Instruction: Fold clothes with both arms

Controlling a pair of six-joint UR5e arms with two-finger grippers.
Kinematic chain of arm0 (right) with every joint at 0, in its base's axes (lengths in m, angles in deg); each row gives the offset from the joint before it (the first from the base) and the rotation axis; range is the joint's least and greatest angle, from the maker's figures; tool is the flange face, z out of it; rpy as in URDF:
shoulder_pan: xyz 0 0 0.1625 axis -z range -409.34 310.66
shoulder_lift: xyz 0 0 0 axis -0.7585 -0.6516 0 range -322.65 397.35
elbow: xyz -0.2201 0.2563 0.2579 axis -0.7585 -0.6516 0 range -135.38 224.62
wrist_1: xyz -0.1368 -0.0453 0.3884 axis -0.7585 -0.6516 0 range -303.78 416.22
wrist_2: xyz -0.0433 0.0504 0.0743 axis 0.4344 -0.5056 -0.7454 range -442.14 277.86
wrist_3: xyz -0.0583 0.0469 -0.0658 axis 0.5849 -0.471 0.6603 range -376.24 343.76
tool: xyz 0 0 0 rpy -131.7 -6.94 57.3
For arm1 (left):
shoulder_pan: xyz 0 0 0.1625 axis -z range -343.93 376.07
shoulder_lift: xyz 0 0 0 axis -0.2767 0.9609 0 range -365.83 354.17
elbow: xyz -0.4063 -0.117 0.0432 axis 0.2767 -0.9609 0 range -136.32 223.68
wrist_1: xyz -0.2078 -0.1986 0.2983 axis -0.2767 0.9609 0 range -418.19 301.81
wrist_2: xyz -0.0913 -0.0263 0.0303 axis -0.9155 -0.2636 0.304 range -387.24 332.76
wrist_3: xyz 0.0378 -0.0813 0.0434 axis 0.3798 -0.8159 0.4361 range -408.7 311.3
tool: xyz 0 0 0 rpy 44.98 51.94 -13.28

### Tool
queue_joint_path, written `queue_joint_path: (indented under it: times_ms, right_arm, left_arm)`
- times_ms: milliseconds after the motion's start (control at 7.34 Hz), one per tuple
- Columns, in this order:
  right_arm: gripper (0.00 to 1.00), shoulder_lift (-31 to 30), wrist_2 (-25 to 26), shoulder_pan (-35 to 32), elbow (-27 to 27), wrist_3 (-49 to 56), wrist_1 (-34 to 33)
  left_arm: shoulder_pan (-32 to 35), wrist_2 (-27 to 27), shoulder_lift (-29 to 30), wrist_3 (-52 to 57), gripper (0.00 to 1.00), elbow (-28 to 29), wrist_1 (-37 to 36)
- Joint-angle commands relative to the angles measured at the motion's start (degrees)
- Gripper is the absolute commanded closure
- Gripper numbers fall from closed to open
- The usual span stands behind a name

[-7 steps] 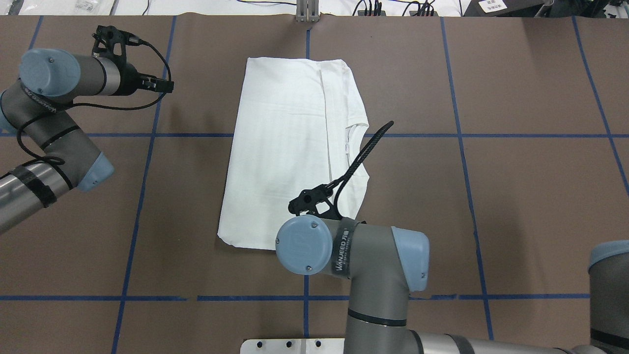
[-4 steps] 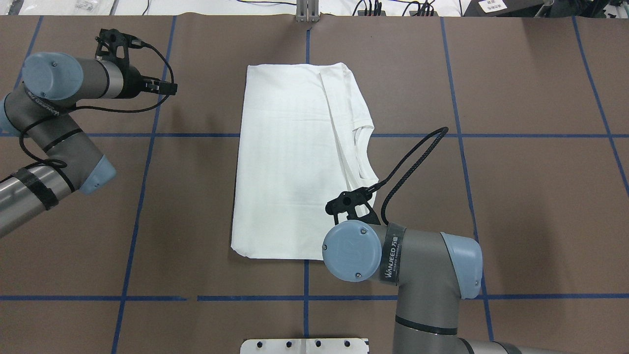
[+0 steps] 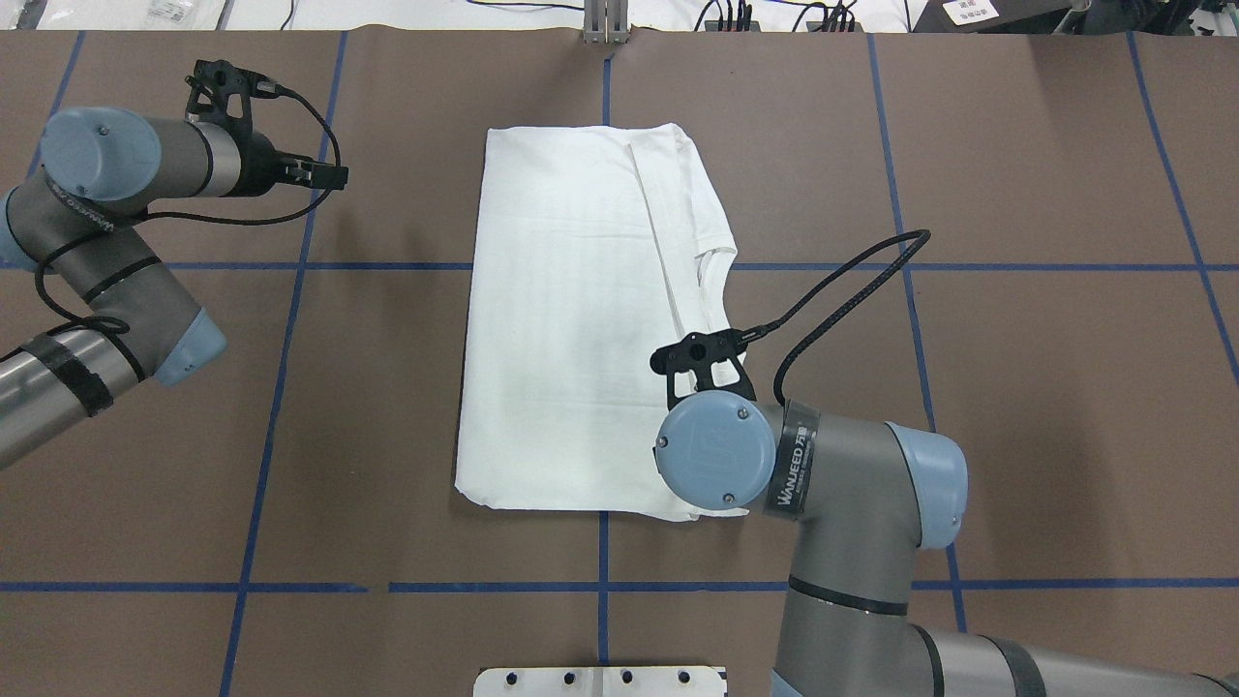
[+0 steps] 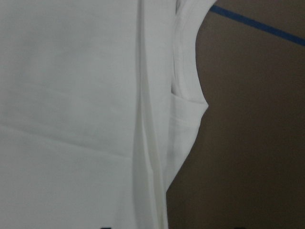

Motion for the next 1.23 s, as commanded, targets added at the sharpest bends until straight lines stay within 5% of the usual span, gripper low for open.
queue_joint_path:
  times_ms: [0, 1090]
  right_arm:
    - [0.0, 5.74, -1.38, -5.46, -7.39, 7.28, 1.97]
    - [0.0, 3.22, -1.92, -3.11, -11.91, 8.11, 2.06]
  left_arm:
    - [0.0, 0.0, -0.02, -0.01, 0.0, 0.13, 0.07]
    - [-0.79, 0.0, -0.11, 0.08, 0.0, 0.39, 0.07]
